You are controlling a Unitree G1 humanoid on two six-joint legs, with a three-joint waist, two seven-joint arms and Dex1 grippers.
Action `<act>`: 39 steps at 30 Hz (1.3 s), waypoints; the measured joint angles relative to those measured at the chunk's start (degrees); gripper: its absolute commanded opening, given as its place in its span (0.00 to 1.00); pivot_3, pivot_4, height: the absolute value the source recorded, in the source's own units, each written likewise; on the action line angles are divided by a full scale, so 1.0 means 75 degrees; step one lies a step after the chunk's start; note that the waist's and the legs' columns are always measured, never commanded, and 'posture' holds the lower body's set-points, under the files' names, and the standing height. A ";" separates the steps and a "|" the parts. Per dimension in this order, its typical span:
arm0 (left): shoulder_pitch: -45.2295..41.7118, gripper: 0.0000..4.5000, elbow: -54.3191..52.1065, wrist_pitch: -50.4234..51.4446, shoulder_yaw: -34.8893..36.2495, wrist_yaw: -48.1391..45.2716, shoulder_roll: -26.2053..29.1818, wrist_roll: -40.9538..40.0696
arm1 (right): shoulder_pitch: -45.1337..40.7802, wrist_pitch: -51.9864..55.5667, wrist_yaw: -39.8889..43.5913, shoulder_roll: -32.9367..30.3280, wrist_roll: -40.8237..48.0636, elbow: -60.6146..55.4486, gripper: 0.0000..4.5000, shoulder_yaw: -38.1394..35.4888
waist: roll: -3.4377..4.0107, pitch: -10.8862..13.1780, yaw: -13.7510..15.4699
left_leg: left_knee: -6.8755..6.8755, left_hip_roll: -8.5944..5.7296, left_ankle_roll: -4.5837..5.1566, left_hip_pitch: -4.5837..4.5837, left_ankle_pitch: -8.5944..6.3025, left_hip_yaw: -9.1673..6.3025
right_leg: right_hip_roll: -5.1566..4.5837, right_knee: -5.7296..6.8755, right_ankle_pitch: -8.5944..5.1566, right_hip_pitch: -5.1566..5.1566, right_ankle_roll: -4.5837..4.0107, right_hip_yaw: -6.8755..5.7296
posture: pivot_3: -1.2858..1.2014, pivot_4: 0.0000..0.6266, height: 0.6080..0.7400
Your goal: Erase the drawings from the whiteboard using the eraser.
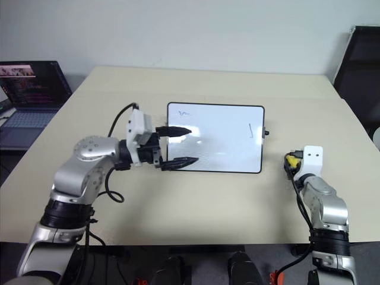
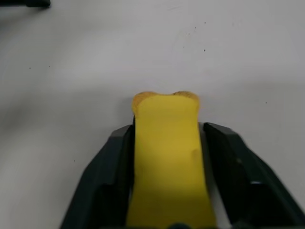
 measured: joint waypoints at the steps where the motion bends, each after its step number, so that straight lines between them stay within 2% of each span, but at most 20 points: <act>1: 0.0007 1.00 -0.0010 0.0002 0.0000 0.0019 0.0000 0.0000 | -0.0001 -0.0023 0.0001 0.0000 0.0000 0.0011 0.30 -0.0002 | 0.0000 0.0000 0.0001 | 0.0001 0.0000 0.0000 0.0000 0.0000 0.0000 | 0.0000 0.0000 0.0000 0.0000 0.0000 0.0001 | 0.52 0.24 1.00; 8: -0.0002 1.00 -0.0024 0.0165 -0.0006 0.0452 -0.0023 0.0125 | 0.0059 -0.0007 0.0064 -0.0001 0.0014 -0.0311 0.30 -0.0001 | 0.0000 0.0000 0.0003 | 0.0001 0.0000 0.0000 0.0000 0.0000 -0.0001 | 0.0000 0.0002 0.0001 0.0000 0.0002 0.0000 | 0.52 0.24 1.00; 17: -0.0429 1.00 0.0016 0.0249 -0.0030 0.1174 -0.0227 0.0620 | 0.0762 0.0859 0.0105 0.0075 0.0259 -0.2821 0.30 0.0094 | 0.0000 0.0000 0.0007 | 0.0003 0.0000 0.0000 0.0000 0.0000 -0.0003 | 0.0001 0.0004 0.0000 0.0000 0.0004 0.0001 | 0.52 0.24 1.00; 23: -0.0716 1.00 0.0088 0.0353 -0.0105 0.1314 -0.0498 0.0719 | 0.0383 0.1379 -0.0106 0.0259 0.0321 -0.4166 0.30 0.0570 | 0.0000 0.0000 0.0005 | 0.0006 0.0000 0.0000 0.0002 0.0000 -0.0005 | 0.0004 0.0007 0.0000 0.0002 0.0002 0.0001 | 0.52 0.24 1.00; 28: -0.1004 1.00 0.0716 0.0360 -0.0289 0.1330 -0.0537 0.1008 | -0.0802 0.1500 0.0056 0.0006 0.0075 -0.3877 0.30 0.1327 | 0.0001 0.0000 0.0001 | 0.0007 0.0001 0.0001 0.0002 0.0001 -0.0007 | 0.0004 0.0007 0.0001 0.0001 0.0002 -0.0003 | 0.52 0.24 1.00; 34: -0.1073 1.00 0.0916 0.0660 -0.0419 0.0967 -0.0589 0.1049 | -0.1685 0.1262 0.0282 -0.0092 -0.0529 -0.2552 0.30 0.2342 | 0.0001 0.0000 0.0008 | 0.0000 0.0001 0.0001 -0.0015 0.0000 -0.0007 | 0.0004 0.0002 0.0021 -0.0013 0.0043 -0.0004 | 0.52 0.24 1.00; 39: -0.0814 1.00 0.0678 0.0772 -0.0576 0.0401 -0.0385 0.1008 | -0.2433 0.0780 0.0253 0.0076 -0.0984 -0.1238 0.30 0.2498 | 0.0002 0.0001 0.0007 | -0.0001 0.0002 0.0001 -0.0026 0.0000 -0.0007 | 0.0005 0.0009 0.0029 -0.0029 0.0036 -0.0005 | 0.52 0.24 1.00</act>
